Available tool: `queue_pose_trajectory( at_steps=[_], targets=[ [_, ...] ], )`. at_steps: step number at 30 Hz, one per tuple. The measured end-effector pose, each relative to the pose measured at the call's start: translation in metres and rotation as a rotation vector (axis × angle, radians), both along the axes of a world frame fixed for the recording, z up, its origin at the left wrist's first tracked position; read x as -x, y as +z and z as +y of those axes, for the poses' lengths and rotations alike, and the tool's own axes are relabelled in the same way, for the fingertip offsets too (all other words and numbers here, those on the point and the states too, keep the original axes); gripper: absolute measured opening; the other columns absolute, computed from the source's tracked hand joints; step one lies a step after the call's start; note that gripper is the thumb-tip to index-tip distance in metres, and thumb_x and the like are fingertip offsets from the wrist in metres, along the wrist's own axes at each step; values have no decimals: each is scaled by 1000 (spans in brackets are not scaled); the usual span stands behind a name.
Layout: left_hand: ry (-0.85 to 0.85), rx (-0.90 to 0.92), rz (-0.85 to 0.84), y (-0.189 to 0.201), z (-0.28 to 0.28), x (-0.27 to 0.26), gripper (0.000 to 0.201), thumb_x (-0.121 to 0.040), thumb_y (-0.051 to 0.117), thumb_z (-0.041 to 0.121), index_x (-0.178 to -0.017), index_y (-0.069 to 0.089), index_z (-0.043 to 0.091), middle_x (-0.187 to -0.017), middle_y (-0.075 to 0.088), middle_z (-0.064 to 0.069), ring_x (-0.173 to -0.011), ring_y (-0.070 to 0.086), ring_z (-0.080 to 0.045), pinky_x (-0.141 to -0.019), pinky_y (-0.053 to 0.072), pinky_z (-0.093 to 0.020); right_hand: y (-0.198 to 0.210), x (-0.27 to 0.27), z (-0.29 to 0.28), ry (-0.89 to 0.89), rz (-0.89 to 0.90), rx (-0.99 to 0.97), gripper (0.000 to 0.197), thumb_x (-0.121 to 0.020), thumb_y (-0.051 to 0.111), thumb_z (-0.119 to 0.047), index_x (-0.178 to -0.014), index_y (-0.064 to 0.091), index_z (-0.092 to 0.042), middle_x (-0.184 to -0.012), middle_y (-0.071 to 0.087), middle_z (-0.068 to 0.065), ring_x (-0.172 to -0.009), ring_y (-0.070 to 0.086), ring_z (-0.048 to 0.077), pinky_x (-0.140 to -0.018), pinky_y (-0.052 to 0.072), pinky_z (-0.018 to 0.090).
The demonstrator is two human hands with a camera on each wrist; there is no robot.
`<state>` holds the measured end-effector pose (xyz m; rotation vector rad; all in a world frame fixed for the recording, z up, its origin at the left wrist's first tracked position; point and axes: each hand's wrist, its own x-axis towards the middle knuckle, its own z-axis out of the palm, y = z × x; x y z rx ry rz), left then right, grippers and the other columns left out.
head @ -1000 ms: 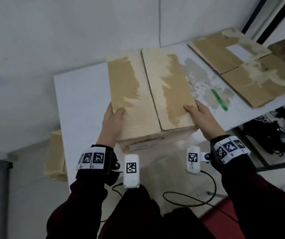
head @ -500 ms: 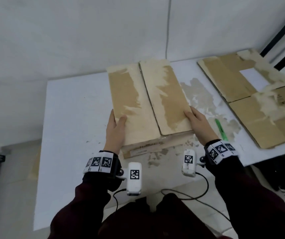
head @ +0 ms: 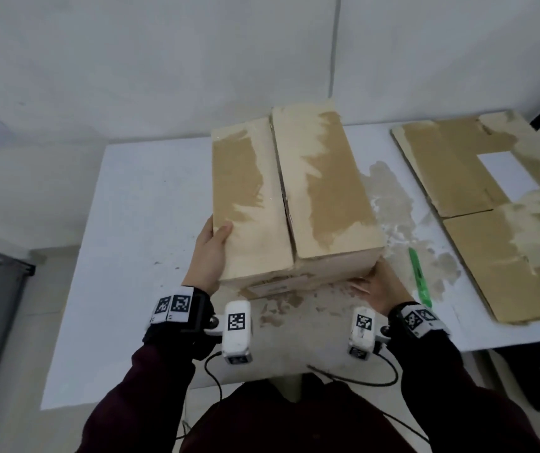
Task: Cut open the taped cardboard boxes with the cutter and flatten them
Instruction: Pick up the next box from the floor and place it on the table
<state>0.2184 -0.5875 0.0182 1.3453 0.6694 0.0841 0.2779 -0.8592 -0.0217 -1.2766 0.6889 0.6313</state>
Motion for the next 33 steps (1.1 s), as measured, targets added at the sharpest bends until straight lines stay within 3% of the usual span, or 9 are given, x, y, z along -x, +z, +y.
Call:
queue_pose_trajectory(
  at_steps=[5, 10, 13, 17, 20, 25, 28, 30, 33],
  targets=[
    [-4, 40, 26, -10, -24, -12, 36, -100, 42, 29, -132, 50, 15, -125, 63, -7, -111, 61, -26, -95, 50, -45, 31, -14, -22, -107, -153, -333, 66, -77, 59, -53, -130, 50, -13, -126, 56, 13, -119, 51, 30, -85, 51, 51],
    [-13, -298, 49, -12, -38, -18, 47, -99, 45, 32, -143, 35, 20, -127, 52, 3, -112, 54, -17, -90, 47, -29, 67, -41, -26, -174, -390, -77, 43, -91, 52, -39, -128, 56, -18, -129, 59, 6, -118, 55, 25, -94, 46, 45],
    [-3, -216, 55, 0, -33, -15, 49, -100, 34, 46, -144, 34, 25, -138, 46, 1, -122, 51, -21, -106, 40, -44, 88, -38, -11, -97, -626, 70, 23, -92, 54, -28, -111, 65, -21, -106, 69, -3, -102, 63, 15, -88, 48, 34],
    [63, -133, 45, 30, -24, -5, 60, -95, 31, 60, -145, 29, 27, -143, 39, 2, -125, 46, -20, -106, 39, -48, 104, -18, 20, 96, -919, 301, 34, -96, 51, -27, -129, 55, -21, -113, 66, -7, -101, 63, 6, -84, 51, 20],
    [136, -337, -28, 52, -17, 11, 72, -90, 39, 65, -150, 21, 27, -155, 26, 4, -140, 29, -15, -115, 27, -44, 113, 0, 45, 182, -1062, 417, 40, -95, 50, -32, -133, 52, -21, -112, 63, -8, -91, 61, 0, -75, 47, 11],
    [64, -479, -238, 78, -19, 21, 75, -82, 54, 66, -145, 31, 33, -145, 40, 10, -129, 42, -2, -106, 36, -24, 120, 33, 89, 583, -1283, 431, 50, -93, 35, -48, -134, 50, -24, -132, 53, -6, -121, 46, 10, -102, 36, 29],
    [94, -487, -142, 61, -5, 26, 85, -75, 51, 75, -144, 34, 30, -143, 42, 9, -130, 42, -7, -112, 34, -37, 107, 31, 94, 716, -1231, 398, 52, -91, 32, -53, -130, 54, -27, -137, 48, -6, -128, 38, 9, -108, 28, 29],
    [161, -399, -126, 50, 7, 36, 84, -74, 51, 71, -144, 34, 27, -143, 43, 6, -132, 42, -11, -111, 35, -43, 89, 15, 86, 660, -1112, 634, 54, -88, 40, -55, -134, 48, -27, -146, 38, -1, -136, 30, 15, -112, 22, 35],
    [189, -308, -146, 43, 20, 47, 70, -82, 54, 58, -142, 37, 25, -140, 45, 4, -129, 46, -13, -110, 37, -43, 66, -6, 71, 673, -799, 715, 72, -85, 53, -58, -143, 33, -20, -148, 35, 5, -134, 34, 24, -110, 31, 43]
  ],
)
